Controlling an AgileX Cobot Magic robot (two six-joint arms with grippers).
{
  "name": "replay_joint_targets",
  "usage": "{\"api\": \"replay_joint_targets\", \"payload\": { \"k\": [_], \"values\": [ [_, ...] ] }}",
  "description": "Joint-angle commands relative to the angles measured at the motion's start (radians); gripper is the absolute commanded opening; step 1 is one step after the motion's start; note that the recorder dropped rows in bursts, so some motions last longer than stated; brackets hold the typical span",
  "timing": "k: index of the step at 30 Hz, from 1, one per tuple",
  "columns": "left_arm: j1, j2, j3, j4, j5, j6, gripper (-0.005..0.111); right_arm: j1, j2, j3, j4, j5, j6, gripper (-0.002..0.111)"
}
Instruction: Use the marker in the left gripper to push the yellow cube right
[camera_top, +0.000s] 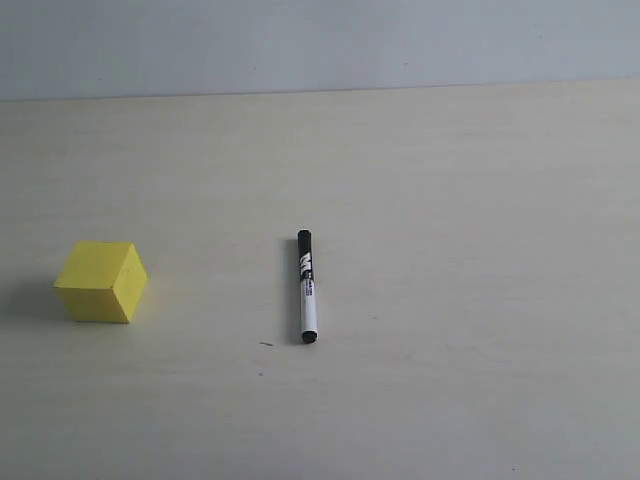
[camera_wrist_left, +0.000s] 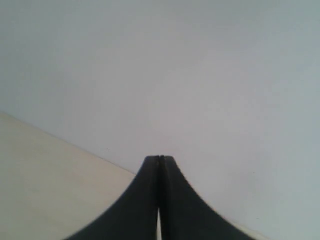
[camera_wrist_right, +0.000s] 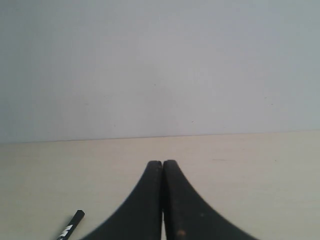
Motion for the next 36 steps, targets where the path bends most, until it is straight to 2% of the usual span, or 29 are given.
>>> {"api": "replay_joint_targets", "payload": {
  "k": [1,4,6,12,14,17,20,27,36],
  "values": [
    [-0.003,0.122,-0.12,-0.002,-0.021,-0.03,0.0,0.001,-0.006,0.004,-0.005,-0.003,-0.003,0.0],
    [-0.025,0.249,-0.239,0.036,0.012,-0.03,0.0,0.001,-0.006,0.004,-0.005,-0.003,-0.003,0.0],
    [-0.049,0.353,-0.332,0.087,0.082,-0.028,0.0,0.001,-0.006,0.004,-0.005,-0.003,-0.003,0.0],
    [-0.153,0.665,-0.67,0.132,0.427,0.172,0.0,0.001,-0.006,0.004,-0.005,-0.003,-0.003,0.0],
    [-0.184,0.772,-0.789,0.132,0.585,0.239,0.0,0.001,-0.006,0.004,-0.005,-0.003,-0.003,0.0],
    [-0.227,0.927,-0.94,0.112,0.794,0.273,0.0,0.001,-0.006,0.004,-0.005,-0.003,-0.003,0.0],
    [-0.296,1.052,-1.049,0.059,0.922,0.296,0.0,0.001,-0.006,0.004,-0.005,-0.003,-0.003,0.0],
    [-0.487,1.342,-1.195,0.032,1.036,0.17,0.0,0.001,-0.006,0.004,-0.005,-0.003,-0.003,0.0],
    [-0.696,1.622,-1.316,0.019,1.043,0.092,0.0,0.001,-0.006,0.004,-0.005,-0.003,-0.003,0.0]
  ]
}}
